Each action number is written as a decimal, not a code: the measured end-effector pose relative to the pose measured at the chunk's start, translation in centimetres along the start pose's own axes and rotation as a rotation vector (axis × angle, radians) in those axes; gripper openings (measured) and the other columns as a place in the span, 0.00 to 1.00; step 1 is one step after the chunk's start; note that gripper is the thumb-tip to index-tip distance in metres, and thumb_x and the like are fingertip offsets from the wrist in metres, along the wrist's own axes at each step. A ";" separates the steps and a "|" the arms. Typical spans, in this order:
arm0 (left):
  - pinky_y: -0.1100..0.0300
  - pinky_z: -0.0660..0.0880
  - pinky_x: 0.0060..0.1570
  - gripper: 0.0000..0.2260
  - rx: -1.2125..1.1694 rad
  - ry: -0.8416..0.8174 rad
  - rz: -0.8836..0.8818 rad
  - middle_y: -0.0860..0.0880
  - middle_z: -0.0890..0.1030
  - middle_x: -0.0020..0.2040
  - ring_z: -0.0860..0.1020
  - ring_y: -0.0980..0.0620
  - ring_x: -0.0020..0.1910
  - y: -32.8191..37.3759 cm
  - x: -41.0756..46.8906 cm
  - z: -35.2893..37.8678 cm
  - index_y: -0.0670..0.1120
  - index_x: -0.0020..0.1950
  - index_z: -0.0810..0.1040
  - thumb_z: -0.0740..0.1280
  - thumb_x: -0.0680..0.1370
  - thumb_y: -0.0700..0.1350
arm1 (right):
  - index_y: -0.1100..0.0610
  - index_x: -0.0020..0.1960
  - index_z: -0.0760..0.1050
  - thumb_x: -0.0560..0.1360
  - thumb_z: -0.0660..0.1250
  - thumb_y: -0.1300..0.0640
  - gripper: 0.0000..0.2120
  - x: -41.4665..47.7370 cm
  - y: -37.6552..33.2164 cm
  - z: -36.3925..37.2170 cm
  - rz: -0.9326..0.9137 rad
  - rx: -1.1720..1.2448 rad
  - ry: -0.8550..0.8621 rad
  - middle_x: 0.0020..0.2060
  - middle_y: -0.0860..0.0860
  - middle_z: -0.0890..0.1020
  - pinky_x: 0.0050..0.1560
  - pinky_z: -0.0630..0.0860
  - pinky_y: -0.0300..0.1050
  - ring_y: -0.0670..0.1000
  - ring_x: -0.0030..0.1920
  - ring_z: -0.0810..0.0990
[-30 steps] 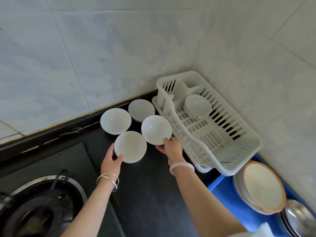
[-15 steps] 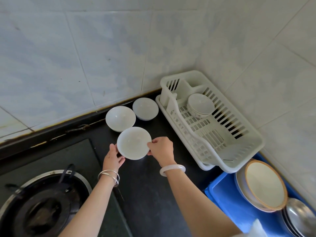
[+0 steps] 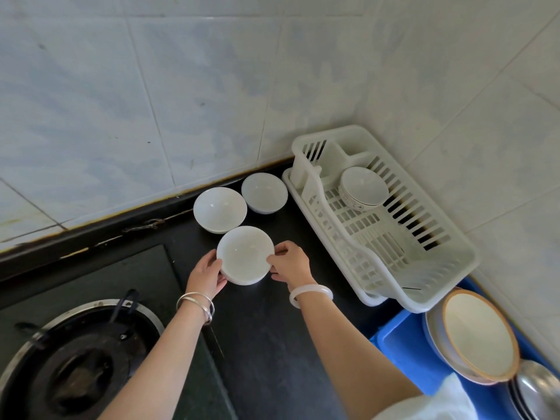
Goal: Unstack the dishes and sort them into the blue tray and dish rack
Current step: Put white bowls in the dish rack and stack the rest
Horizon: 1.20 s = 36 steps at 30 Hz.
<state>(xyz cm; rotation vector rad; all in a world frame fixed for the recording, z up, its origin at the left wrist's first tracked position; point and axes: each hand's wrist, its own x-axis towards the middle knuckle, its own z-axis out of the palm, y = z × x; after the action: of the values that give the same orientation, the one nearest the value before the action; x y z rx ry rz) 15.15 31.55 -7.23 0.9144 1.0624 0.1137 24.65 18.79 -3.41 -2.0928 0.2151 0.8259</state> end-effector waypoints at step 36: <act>0.44 0.75 0.57 0.18 0.632 -0.546 -0.014 0.37 0.72 0.66 0.73 0.36 0.63 0.4 -6.2 30.9 0.36 0.65 0.71 0.55 0.77 0.29 | 0.67 0.55 0.77 0.76 0.59 0.46 0.24 4.1 3.8 -29.0 0.028 -0.099 0.294 0.49 0.64 0.84 0.58 0.77 0.59 0.64 0.51 0.82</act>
<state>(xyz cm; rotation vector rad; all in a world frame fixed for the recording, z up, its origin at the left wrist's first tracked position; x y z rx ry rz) 36.45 10.53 2.62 1.4023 0.5865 -0.4881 40.15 -5.36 3.63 -2.3056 0.3674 0.5516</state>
